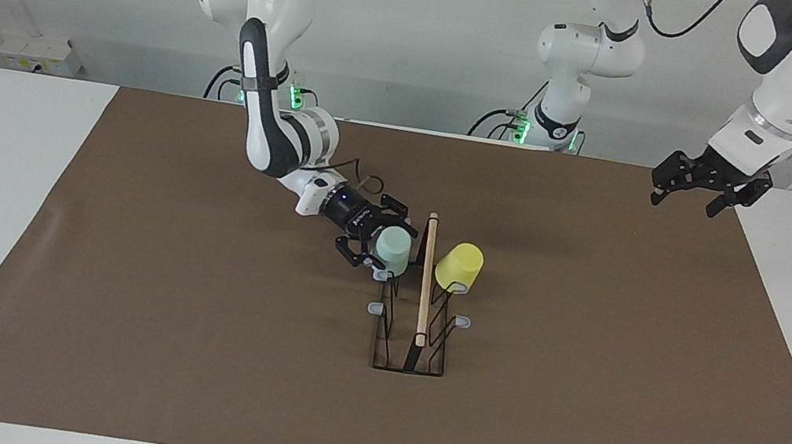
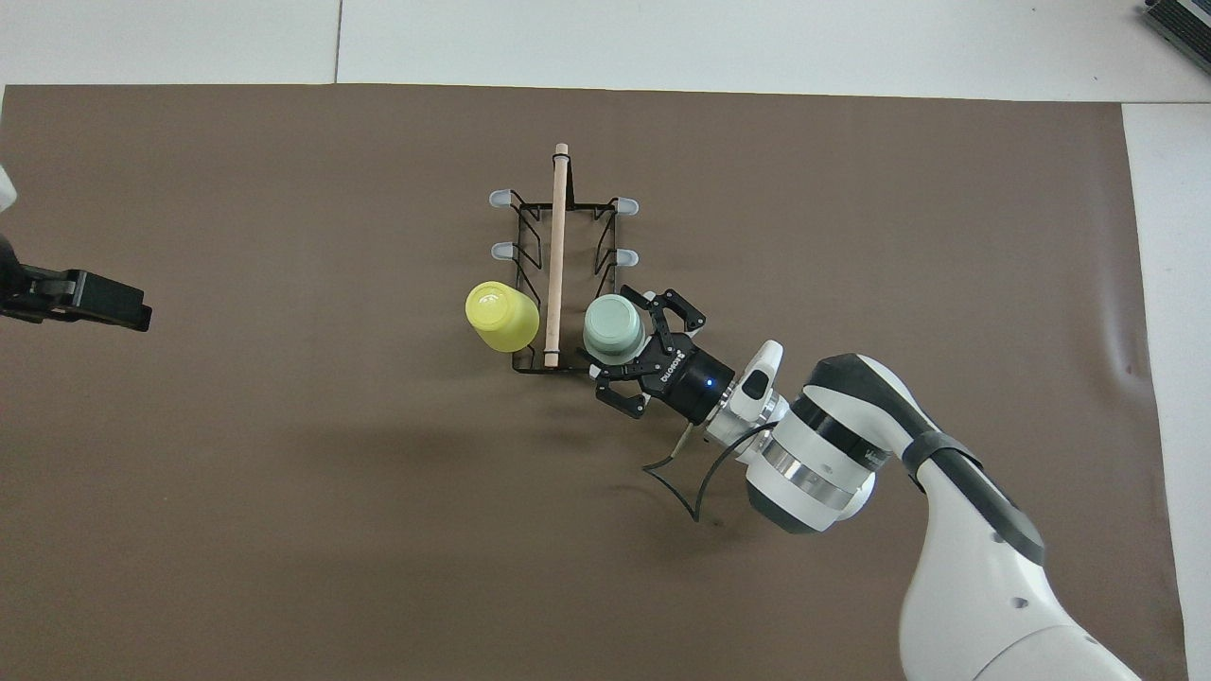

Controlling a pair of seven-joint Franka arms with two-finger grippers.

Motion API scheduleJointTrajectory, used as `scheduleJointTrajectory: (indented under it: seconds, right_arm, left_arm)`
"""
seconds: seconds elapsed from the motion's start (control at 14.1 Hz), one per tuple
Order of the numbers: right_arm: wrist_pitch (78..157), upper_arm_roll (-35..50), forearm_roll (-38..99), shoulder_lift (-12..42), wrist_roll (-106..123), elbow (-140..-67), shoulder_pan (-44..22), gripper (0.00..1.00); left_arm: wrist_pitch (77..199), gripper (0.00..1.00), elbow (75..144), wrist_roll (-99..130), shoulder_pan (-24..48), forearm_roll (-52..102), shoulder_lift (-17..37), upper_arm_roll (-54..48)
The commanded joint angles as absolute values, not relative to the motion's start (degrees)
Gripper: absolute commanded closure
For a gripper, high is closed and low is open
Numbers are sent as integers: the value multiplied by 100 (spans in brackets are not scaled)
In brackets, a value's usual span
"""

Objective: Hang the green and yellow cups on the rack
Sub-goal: 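Open the right gripper and pull it back from the green cup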

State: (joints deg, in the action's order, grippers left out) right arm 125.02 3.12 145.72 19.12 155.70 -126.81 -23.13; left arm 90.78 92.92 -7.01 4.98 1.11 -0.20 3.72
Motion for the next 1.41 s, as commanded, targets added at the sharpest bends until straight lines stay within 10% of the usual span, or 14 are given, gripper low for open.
scheduleJointTrajectory:
  seconds: [0.0,0.78,1.06,1.34]
  right_arm:
    - [13382,369,14626,1583,15873,-12683,-2276,0]
    - [15978,343,12459,431,15759,-12551,-2259,0]
    - [15691,299,9973,334,15435,-12446,-1523,0]
    - [13725,281,6943,343,13647,-11990,-319,0]
  left_arm:
    - [9185,0,9510,-659,492,167,-202,378]
    - [9185,0,9510,-659,492,167,-202,378]
    - [9185,0,9510,-659,492,167,-202,378]
    - [9185,0,9510,-659,492,167,-202,378]
